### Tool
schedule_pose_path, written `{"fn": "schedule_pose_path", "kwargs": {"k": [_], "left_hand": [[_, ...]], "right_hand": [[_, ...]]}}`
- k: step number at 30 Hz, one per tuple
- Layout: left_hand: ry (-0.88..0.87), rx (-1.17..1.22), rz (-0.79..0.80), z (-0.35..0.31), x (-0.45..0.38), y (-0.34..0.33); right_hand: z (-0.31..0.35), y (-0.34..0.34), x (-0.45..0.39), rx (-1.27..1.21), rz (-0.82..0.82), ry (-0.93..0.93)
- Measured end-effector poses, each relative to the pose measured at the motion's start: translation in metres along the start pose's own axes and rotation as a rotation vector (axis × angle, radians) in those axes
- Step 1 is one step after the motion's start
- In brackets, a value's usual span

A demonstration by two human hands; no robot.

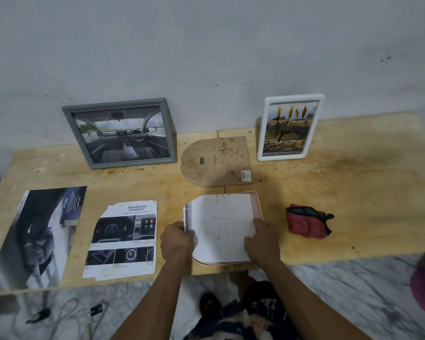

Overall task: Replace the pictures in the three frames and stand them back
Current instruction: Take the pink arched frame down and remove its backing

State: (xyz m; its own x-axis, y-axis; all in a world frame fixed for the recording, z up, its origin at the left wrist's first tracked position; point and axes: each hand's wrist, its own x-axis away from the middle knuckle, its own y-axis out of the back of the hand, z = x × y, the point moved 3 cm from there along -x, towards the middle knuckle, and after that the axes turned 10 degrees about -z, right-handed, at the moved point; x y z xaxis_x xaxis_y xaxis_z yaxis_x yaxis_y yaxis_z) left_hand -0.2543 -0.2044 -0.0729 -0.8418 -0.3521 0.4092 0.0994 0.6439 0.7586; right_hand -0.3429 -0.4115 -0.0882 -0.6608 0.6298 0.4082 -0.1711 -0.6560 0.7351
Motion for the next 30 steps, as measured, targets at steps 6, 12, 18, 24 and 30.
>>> {"fn": "schedule_pose_path", "kwargs": {"k": [6, 12, 18, 24, 30], "left_hand": [[-0.115, -0.092, -0.123, -0.006, 0.005, 0.003], [-0.081, -0.014, -0.076, -0.010, 0.009, 0.003], [-0.063, 0.267, 0.017, -0.014, 0.011, 0.014], [0.031, 0.592, 0.090, -0.004, 0.021, 0.040], [0.188, 0.930, 0.225, 0.021, 0.042, 0.060]], "right_hand": [[0.005, -0.001, -0.003, 0.031, -0.013, -0.015], [0.006, 0.001, -0.009, -0.075, -0.057, -0.073], [0.014, 0.017, -0.007, -0.277, -0.160, -0.101], [0.029, 0.034, 0.006, -0.427, -0.208, -0.033], [0.052, 0.017, 0.033, -0.745, -0.070, -0.180]]}}
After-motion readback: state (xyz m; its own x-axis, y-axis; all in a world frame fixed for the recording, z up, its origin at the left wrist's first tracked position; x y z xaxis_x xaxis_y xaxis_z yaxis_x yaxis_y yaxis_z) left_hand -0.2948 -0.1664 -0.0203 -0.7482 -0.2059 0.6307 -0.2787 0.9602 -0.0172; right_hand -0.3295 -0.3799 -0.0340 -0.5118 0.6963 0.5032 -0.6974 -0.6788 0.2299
